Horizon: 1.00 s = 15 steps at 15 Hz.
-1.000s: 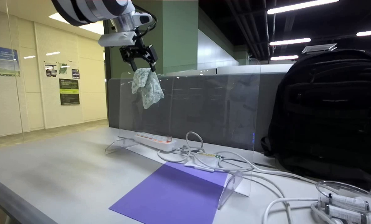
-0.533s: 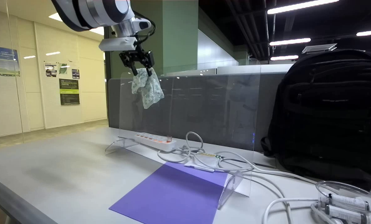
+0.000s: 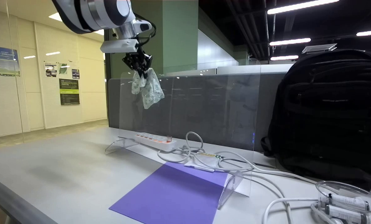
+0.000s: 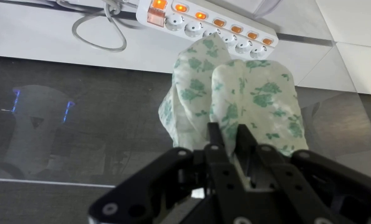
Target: Unhang the cloth from the glass barrier
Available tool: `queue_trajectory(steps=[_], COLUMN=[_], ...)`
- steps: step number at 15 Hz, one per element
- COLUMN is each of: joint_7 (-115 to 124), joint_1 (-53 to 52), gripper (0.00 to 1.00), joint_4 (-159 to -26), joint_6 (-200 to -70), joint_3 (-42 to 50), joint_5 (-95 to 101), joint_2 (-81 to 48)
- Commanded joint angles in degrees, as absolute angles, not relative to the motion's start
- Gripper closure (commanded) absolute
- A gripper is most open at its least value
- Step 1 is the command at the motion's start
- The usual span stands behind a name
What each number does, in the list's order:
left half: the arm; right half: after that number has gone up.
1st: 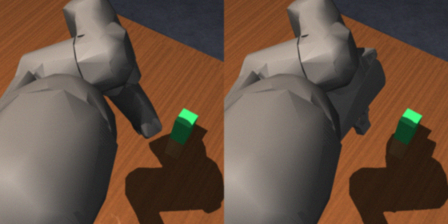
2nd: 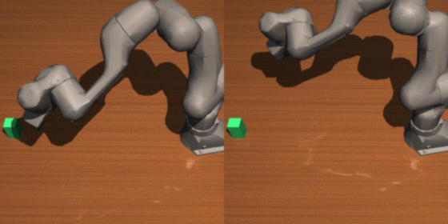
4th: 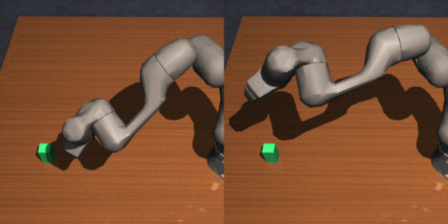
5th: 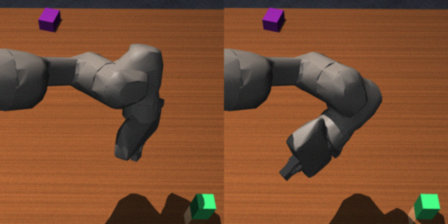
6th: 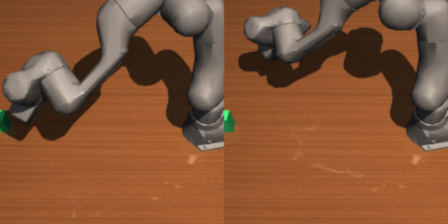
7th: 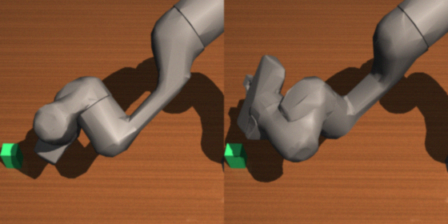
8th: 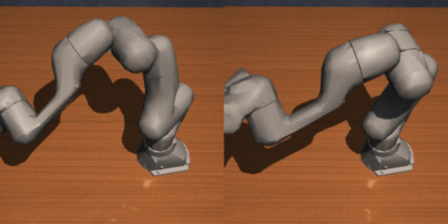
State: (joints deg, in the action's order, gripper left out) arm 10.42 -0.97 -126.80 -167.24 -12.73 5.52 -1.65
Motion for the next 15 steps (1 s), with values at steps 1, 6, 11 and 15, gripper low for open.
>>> queue_trajectory(steps=[1,6,11,15], joint_7=[7.4,-1.9,-4.5,-3.6], joint_1=[-3.7,-3.3,-5.5,-6.1], gripper=[1.0,1.0,1.0,1.0], joint_4=[-125.2,-125.4,-127.2,-128.7], joint_6=[-166.8,-160.8,-150.8,-145.3], joint_3=[-10.7,-14.2,-12.5,-11.6], joint_5=[2.2,-9.0,-13.0,-12.7], joint_2=[-2.6,-2.9,-2.3,-2.2])
